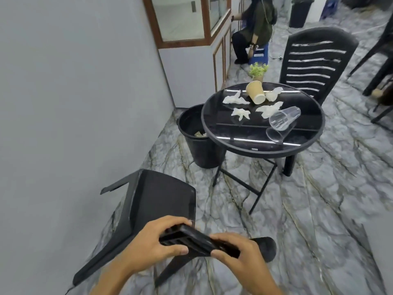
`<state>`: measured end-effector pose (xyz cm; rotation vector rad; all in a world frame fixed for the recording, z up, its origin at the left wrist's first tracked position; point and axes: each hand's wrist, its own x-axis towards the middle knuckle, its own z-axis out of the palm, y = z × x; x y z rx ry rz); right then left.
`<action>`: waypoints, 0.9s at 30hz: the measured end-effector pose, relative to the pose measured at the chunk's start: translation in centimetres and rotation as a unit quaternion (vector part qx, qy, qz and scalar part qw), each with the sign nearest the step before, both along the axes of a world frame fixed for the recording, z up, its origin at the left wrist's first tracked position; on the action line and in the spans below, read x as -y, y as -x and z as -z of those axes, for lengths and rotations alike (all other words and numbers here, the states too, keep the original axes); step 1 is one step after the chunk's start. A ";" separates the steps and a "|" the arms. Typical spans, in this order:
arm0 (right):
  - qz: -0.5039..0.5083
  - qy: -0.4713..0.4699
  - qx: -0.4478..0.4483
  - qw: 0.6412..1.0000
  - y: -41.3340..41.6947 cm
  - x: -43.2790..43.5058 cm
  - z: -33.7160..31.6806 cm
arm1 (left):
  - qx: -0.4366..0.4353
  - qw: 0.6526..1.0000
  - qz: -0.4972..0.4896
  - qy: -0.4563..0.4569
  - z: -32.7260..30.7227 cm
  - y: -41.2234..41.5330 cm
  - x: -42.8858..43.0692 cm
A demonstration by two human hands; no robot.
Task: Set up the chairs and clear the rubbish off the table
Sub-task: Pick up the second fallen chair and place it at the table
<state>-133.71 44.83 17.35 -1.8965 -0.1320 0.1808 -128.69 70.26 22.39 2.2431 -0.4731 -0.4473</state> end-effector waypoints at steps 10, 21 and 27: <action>-0.065 0.121 -0.017 0.990 2.4 -3.1 -0.6 | 0.016 0.994 -0.103 -0.033 -3.2 2.6 -10.3; 0.001 0.086 -0.069 0.994 2.4 -13.3 -2.5 | -0.010 0.992 -0.118 0.046 -4.3 1.6 -24.8; -0.002 0.078 -0.072 0.994 0.9 -18.0 -2.9 | -0.022 0.988 -0.138 0.071 -4.1 1.0 -31.7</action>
